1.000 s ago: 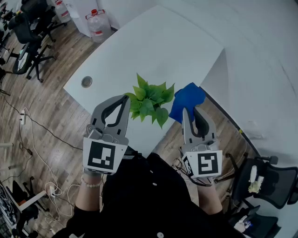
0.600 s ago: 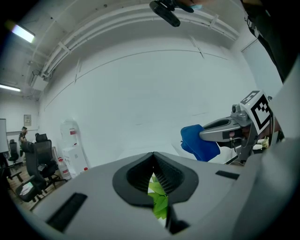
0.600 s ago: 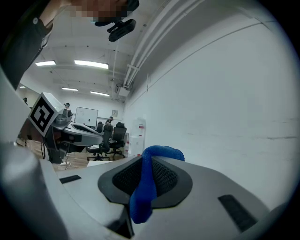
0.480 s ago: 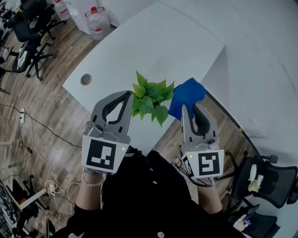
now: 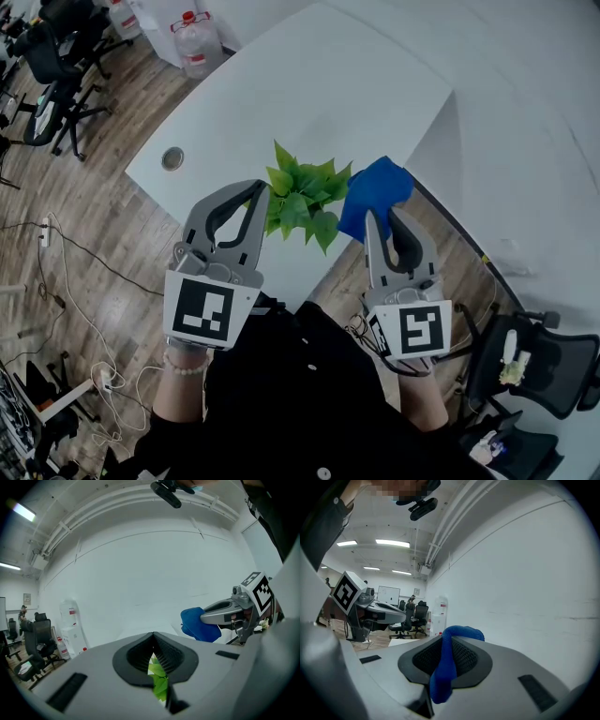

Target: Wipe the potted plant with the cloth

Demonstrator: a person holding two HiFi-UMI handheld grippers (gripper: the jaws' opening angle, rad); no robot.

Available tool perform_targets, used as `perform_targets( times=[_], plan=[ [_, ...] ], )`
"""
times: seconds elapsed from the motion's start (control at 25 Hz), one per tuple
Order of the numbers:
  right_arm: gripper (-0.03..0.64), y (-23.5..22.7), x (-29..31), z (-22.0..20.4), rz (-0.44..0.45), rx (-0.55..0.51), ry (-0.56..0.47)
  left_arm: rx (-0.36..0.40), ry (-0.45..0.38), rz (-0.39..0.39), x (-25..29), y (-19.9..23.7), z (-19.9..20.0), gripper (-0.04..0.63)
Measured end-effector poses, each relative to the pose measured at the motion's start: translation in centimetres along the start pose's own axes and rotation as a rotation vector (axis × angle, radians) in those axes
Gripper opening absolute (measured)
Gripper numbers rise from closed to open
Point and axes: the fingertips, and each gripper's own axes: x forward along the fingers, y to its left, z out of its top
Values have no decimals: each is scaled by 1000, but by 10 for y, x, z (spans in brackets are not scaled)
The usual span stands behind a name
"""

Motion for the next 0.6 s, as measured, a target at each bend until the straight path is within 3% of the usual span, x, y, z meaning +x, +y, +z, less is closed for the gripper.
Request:
perform_targets(
  times=[0.6],
  plan=[
    [83, 8, 2, -1, 25, -48, 31, -12, 10, -11, -1, -1, -4, 14]
  ],
)
